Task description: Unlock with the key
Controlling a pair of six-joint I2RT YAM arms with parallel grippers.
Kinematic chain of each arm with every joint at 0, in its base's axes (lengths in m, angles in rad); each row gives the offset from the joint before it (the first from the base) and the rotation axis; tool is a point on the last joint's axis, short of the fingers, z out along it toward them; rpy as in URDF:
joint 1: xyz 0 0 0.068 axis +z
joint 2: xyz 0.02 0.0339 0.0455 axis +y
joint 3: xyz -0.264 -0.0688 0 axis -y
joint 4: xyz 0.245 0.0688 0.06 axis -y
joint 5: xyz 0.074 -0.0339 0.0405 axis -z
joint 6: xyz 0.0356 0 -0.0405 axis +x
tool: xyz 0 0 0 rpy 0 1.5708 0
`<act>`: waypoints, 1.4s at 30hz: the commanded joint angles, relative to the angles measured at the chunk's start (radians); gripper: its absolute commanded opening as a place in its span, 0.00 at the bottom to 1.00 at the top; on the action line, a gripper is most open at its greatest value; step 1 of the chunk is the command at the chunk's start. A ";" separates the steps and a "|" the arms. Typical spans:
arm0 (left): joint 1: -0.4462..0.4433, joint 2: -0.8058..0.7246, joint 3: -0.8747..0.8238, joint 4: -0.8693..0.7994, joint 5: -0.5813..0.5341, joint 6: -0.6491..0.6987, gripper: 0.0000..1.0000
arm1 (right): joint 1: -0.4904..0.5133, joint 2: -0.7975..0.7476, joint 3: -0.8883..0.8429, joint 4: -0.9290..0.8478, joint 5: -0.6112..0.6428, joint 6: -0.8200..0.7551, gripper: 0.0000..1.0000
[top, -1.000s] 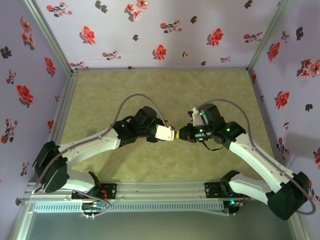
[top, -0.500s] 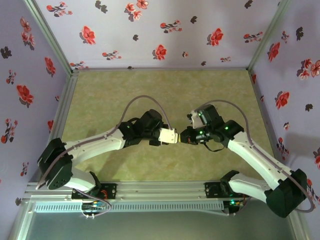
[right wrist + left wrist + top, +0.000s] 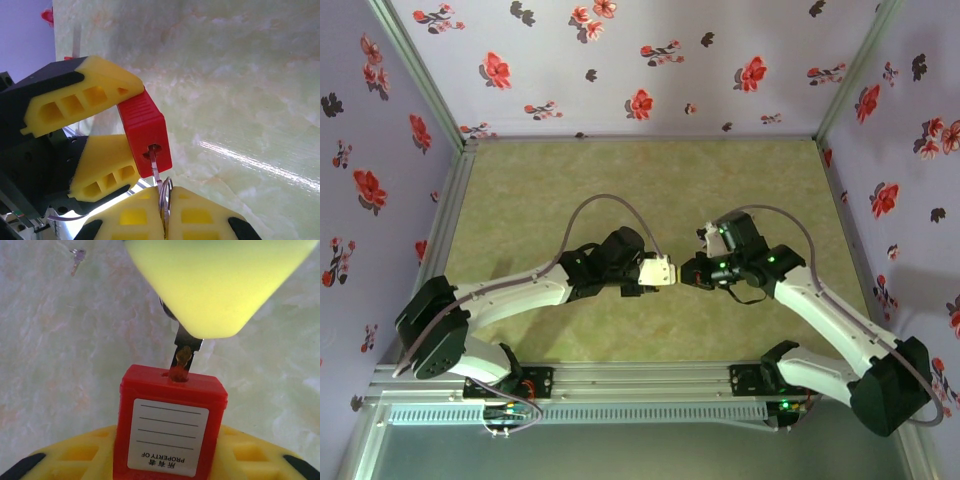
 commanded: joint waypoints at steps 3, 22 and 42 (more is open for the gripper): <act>-0.096 -0.078 0.128 0.243 0.394 -0.103 0.00 | 0.011 0.040 0.046 -0.004 0.064 -0.228 0.00; -0.181 -0.074 -0.006 0.569 0.054 0.087 0.00 | 0.004 0.110 0.015 0.343 -0.086 0.263 0.00; -0.135 -0.058 0.053 0.596 0.220 -0.128 0.00 | 0.013 0.183 0.160 0.156 -0.082 0.137 0.00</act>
